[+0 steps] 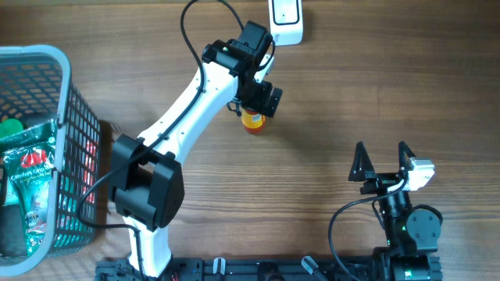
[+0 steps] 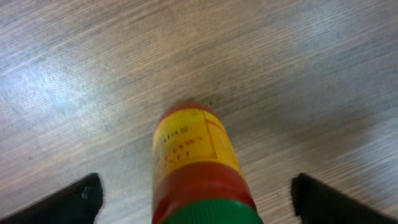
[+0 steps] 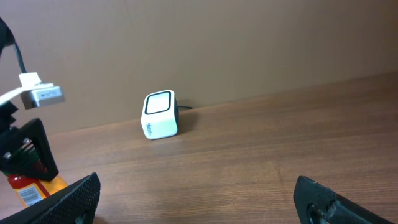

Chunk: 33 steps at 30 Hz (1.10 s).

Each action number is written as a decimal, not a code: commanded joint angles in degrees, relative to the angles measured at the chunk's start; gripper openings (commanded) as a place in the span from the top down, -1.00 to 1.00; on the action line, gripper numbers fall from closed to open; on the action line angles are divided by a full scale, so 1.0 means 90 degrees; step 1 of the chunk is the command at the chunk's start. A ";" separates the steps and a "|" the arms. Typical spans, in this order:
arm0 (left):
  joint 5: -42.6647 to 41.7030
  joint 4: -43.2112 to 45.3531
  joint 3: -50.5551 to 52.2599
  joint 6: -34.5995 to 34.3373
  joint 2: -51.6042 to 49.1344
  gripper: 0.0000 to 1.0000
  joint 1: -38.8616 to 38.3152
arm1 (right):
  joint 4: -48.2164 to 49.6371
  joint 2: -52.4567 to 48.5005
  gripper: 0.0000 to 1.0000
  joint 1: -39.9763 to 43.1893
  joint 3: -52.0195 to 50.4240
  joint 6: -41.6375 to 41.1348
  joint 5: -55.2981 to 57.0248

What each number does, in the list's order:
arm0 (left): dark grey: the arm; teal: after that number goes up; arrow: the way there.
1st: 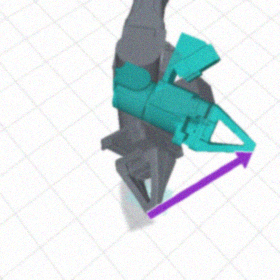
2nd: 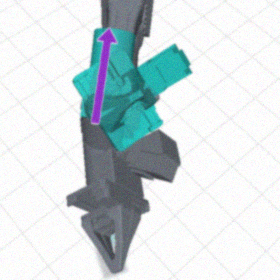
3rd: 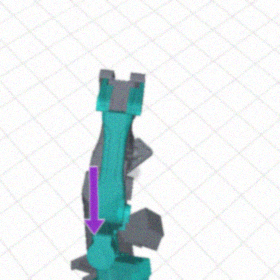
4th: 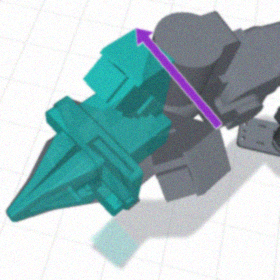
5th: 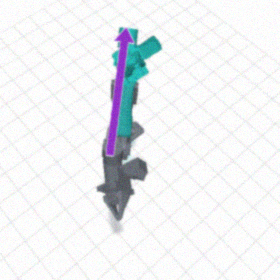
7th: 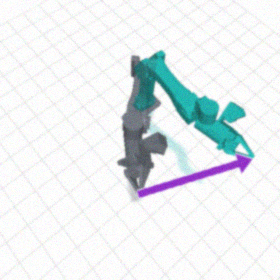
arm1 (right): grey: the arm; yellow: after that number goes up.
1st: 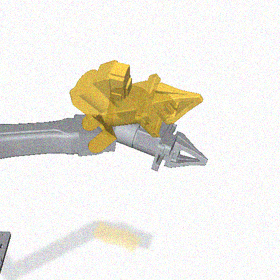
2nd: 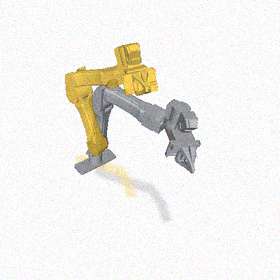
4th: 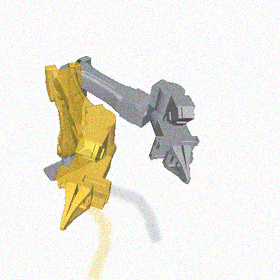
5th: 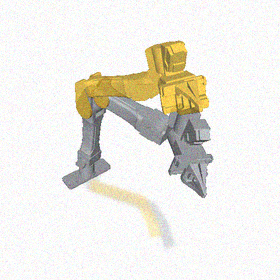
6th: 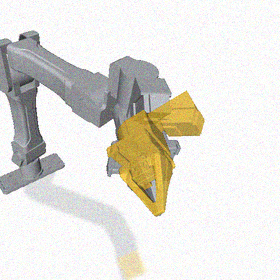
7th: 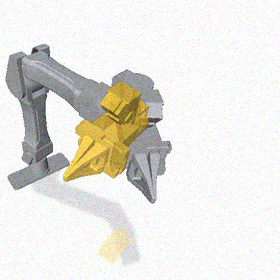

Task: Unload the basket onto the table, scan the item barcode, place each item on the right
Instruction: 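Place the bottle upright on the table near the scanner, release, then reach into the basket and grasp the green 3M gloves pack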

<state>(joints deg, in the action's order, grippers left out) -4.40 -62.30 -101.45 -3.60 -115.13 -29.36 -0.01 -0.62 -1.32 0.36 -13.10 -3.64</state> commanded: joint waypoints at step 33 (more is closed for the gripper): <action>0.0413 -0.0253 0.2288 -0.0942 0.2793 -1.00 0.8483 | 0.0015 0.0039 -0.99 -0.0022 -0.0007 0.0117 -0.0068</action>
<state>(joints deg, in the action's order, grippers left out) 6.39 -66.52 -82.70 -20.62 -87.53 47.97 -0.03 -0.62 -1.37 0.36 -13.10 -3.64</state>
